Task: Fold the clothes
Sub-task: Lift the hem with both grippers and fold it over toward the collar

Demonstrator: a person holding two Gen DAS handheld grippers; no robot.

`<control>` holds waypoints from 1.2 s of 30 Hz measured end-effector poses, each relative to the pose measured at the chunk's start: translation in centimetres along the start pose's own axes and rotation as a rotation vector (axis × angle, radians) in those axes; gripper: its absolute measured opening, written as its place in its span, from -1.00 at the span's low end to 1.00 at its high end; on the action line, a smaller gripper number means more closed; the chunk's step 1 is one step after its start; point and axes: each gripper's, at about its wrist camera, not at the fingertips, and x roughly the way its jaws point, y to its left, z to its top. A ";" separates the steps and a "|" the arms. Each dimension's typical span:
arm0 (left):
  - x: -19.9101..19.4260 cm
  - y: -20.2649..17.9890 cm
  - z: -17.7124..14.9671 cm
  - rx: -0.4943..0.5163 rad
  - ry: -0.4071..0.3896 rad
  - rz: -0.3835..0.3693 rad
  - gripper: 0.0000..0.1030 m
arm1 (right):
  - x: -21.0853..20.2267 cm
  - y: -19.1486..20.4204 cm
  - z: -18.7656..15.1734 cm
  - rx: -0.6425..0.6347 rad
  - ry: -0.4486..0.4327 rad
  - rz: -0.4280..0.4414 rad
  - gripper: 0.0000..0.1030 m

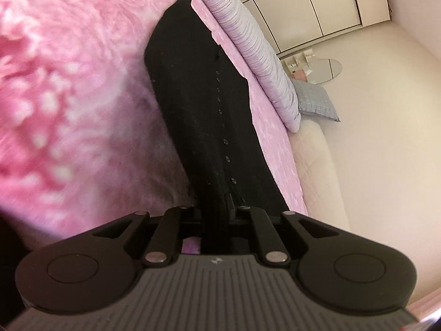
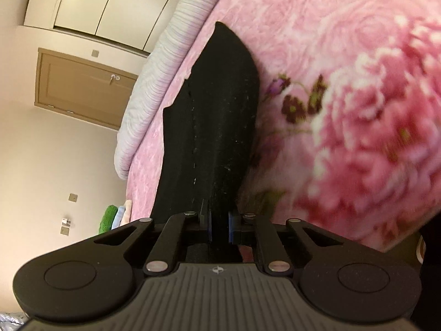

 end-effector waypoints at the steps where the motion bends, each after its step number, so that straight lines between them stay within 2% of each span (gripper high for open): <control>1: -0.8 0.3 -0.7 -0.007 0.002 0.000 -0.87 | -0.4 0.0 -0.7 0.005 0.001 0.003 -0.78; 8: -5.6 2.2 -5.7 -0.063 0.041 0.011 -0.87 | -4.6 -1.6 -6.8 0.058 0.046 -0.032 -0.77; 13: -6.8 0.3 -4.5 -0.030 0.038 -0.026 -0.86 | -5.8 0.4 -7.3 0.021 0.049 -0.029 -0.76; 17: -6.2 -2.8 -0.5 0.049 0.013 -0.075 -0.84 | -5.9 4.9 -3.9 -0.100 0.007 0.022 -0.75; 20: -4.2 -4.4 3.5 0.080 -0.007 -0.087 -0.82 | -4.4 7.6 -0.4 -0.160 -0.031 0.058 -0.74; 25: 1.9 -5.7 10.9 0.087 -0.041 -0.045 -0.70 | 1.1 9.5 5.8 -0.172 -0.104 0.024 -0.73; 26: 3.5 -5.5 12.5 0.082 -0.045 -0.017 -0.61 | 2.7 9.3 7.2 -0.151 -0.113 0.010 -0.70; 28: 6.0 -4.7 15.0 0.073 -0.068 0.041 -0.43 | 6.0 8.2 9.9 -0.098 -0.137 -0.048 -0.44; 31: 8.2 -3.2 17.3 0.052 -0.087 0.138 -0.36 | 9.3 6.4 12.9 -0.047 -0.158 -0.156 0.17; 33: 8.5 -2.4 17.9 0.063 -0.089 0.169 -0.23 | 10.2 5.2 13.8 -0.048 -0.160 -0.161 0.18; 36: 8.7 -1.3 17.8 0.129 -0.061 0.240 -0.13 | 10.6 4.1 14.4 -0.124 -0.137 -0.172 0.19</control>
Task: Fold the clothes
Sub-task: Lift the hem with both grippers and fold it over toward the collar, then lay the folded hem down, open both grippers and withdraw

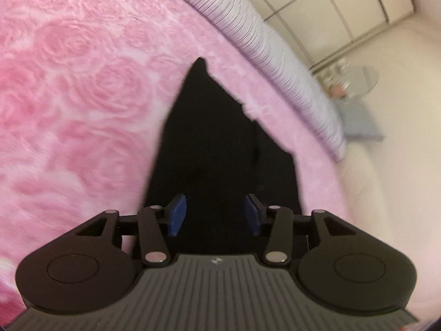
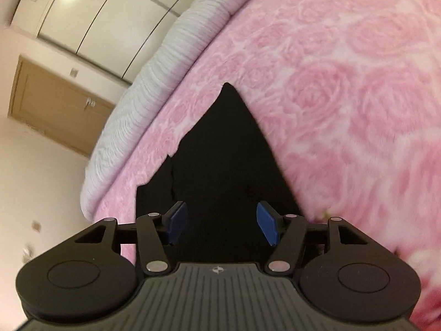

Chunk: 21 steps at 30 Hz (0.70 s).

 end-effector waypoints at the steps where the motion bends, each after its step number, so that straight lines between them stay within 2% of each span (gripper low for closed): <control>1: 0.3 0.3 -0.2 0.021 0.013 0.011 -0.12 | 0.5 -0.1 0.1 -0.043 0.019 -0.012 0.19; 5: 1.8 0.1 -1.3 0.136 0.075 0.036 -0.08 | 1.8 0.6 -0.6 -0.218 0.120 -0.069 0.19; 9: 3.2 -0.9 -2.4 0.268 0.079 0.082 -0.08 | 3.9 0.9 -1.7 -0.308 0.183 -0.101 0.17; 14: 3.4 -2.1 -2.5 0.380 0.031 0.105 -0.08 | 4.7 2.0 -2.7 -0.412 0.177 -0.113 0.16; 18: 4.6 -2.2 -2.4 0.422 0.081 0.112 -0.06 | 5.5 2.3 -2.3 -0.435 0.180 -0.116 0.16; 21: 4.8 -2.2 -2.3 0.429 0.074 0.117 -0.06 | 6.1 2.4 -2.2 -0.445 0.199 -0.112 0.14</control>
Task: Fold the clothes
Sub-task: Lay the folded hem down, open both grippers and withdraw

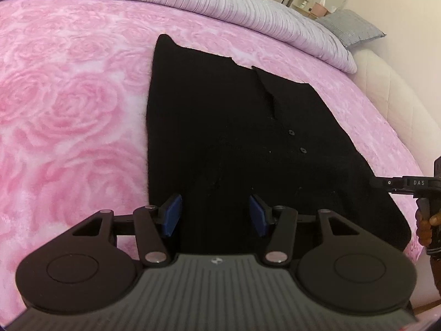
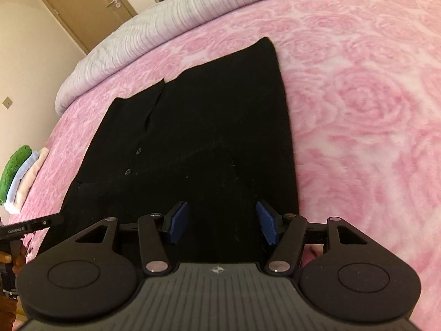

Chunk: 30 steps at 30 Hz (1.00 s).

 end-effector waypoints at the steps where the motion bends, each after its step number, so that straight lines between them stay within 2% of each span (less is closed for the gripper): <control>1: 0.0 0.0 0.0 0.000 -0.004 0.001 -0.06 | 0.0 0.1 0.0 -0.009 0.004 -0.001 -0.01; 2: 0.0 0.1 0.1 -0.004 -0.011 0.003 -0.06 | -0.1 0.3 -0.1 -0.019 0.008 -0.006 -0.21; 3: -0.1 0.3 0.1 -0.014 -0.020 0.001 -0.06 | -0.2 0.3 -0.2 -0.027 0.010 -0.014 -0.27; 5: 0.0 0.3 0.0 -0.012 -0.016 -0.008 -0.12 | -0.4 0.2 -0.3 -0.029 0.008 -0.013 -0.66; 7: 0.4 -0.6 -0.3 0.040 0.012 -0.026 -0.23 | -0.6 0.1 -0.4 -0.026 0.002 -0.005 -0.72; 8: 0.5 -1.2 -0.4 0.078 0.021 -0.022 -0.43 | -0.6 0.2 -0.5 -0.031 0.000 -0.005 -0.73; 9: 0.5 -1.6 -0.5 0.111 0.020 -0.008 -0.73 | -0.6 0.4 -0.5 -0.051 -0.001 -0.012 -0.74; 11: 0.2 -1.2 -0.4 0.085 0.013 -0.046 -0.84 | -0.7 1.0 -0.6 -0.088 -0.014 -0.029 -0.77; 15: -1.1 -1.1 -0.2 0.089 -0.058 -0.071 -0.86 | -1.7 1.7 -0.4 -0.120 -0.088 -0.053 -0.84; 20: -2.9 -1.5 0.9 0.095 -0.184 -0.102 -0.86 | -3.2 2.6 0.4 -0.140 -0.184 -0.057 -0.85; 22: -2.5 -1.4 1.4 0.091 -0.177 -0.085 -0.85 | -3.4 2.6 1.1 -0.129 -0.198 -0.062 -0.85; 25: -0.3 -0.6 1.4 0.059 -0.106 -0.045 -0.80 | -1.9 2.2 1.6 -0.092 -0.153 -0.107 -0.87; 26: 0.4 -0.4 1.2 0.059 -0.089 -0.007 -0.73 | -1.1 2.0 1.6 -0.078 -0.129 -0.131 -0.86; 27: 1.0 -0.2 1.0 0.068 -0.078 0.040 -0.58 | -0.1 1.7 1.5 -0.060 -0.100 -0.161 -0.85; 29: 0.6 -0.2 0.8 0.086 -0.088 0.086 -0.57 | 1.1 1.3 1.1 -0.032 -0.057 -0.202 -0.75; 30: -0.1 -0.2 0.7 0.092 -0.102 0.099 -0.57 | 0.8 1.4 1.0 -0.013 -0.075 -0.210 -0.65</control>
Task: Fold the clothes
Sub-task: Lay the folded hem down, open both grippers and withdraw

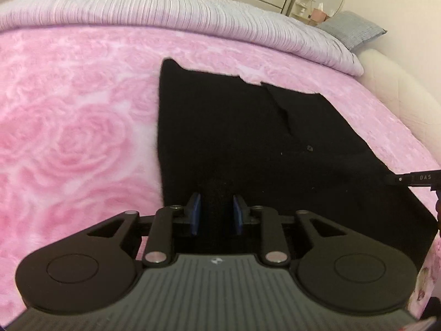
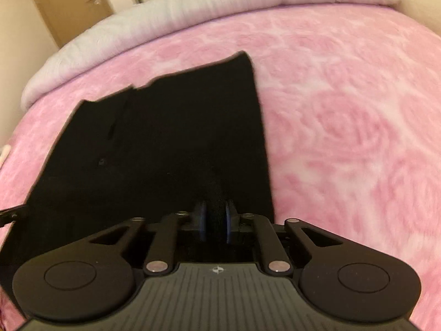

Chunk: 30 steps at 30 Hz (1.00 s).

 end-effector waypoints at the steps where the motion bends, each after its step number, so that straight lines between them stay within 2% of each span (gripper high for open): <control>1: -1.0 0.2 0.0 0.000 -0.016 0.014 -0.58 | -0.5 0.1 -0.1 0.016 -0.016 -0.017 -0.38; 2: -1.9 0.4 0.1 -0.006 -0.035 0.028 -0.62 | -1.2 0.3 -0.1 0.021 -0.034 -0.049 -0.30; 5: -5.3 0.1 0.1 -0.029 -0.075 0.021 -0.65 | -4.5 1.6 -0.9 -0.004 -0.113 -0.121 -0.25; 8: -7.6 -2.9 -0.9 0.048 -0.084 -0.017 -0.67 | -7.6 3.9 -3.2 -0.047 -0.167 -0.088 -0.24; 11: -7.7 -6.8 -3.6 0.156 -0.046 -0.062 -0.63 | -8.8 7.2 -7.1 -0.142 -0.158 -0.043 -0.24; 13: -7.1 -7.8 -5.9 0.212 -0.014 -0.025 -0.63 | -8.4 8.7 -9.5 -0.209 -0.124 -0.037 -0.20; 15: -6.5 -7.9 -8.1 0.245 0.016 0.031 -0.64 | -7.4 8.4 -11.5 -0.247 -0.089 -0.074 -0.23; 17: -7.1 -6.0 -9.2 0.193 -0.003 0.027 -0.70 | -7.0 6.8 -12.8 -0.273 -0.094 -0.114 -0.30; 19: -8.0 -4.3 -9.6 0.146 -0.015 0.032 -0.94 | -7.5 4.5 -12.9 -0.241 -0.118 -0.101 -0.35; 21: -8.6 -2.7 -9.4 0.101 -0.022 0.044 -0.94 | -7.7 2.9 -12.2 -0.199 -0.113 -0.116 -0.63; 22: -8.8 -2.2 -9.3 0.076 -0.022 0.037 -0.94 | -7.8 2.3 -11.8 -0.182 -0.108 -0.126 -0.87; 24: -9.2 -2.5 -8.9 0.074 -0.020 0.055 -0.95 | -8.1 1.9 -11.2 -0.154 -0.097 -0.134 -0.93; 25: -9.7 -3.2 -8.7 0.089 -0.030 0.071 -0.95 | -8.3 1.9 -11.0 -0.143 -0.090 -0.135 -0.91; 27: -11.1 -4.2 -9.1 0.082 -0.063 0.072 -0.90 | -9.5 2.4 -11.3 -0.145 -0.115 -0.138 -0.59; 28: -11.7 -4.5 -9.2 0.062 -0.076 0.056 -0.84 | -10.1 2.8 -11.6 -0.144 -0.139 -0.120 -0.29; 29: -12.0 -4.6 -9.4 0.046 -0.075 0.047 -0.77 | -10.5 3.0 -11.9 -0.143 -0.154 -0.105 -0.15; 30: -11.5 -4.5 -9.6 0.034 -0.050 0.053 -0.76 | -10.3 3.1 -12.2 -0.142 -0.144 -0.100 -0.12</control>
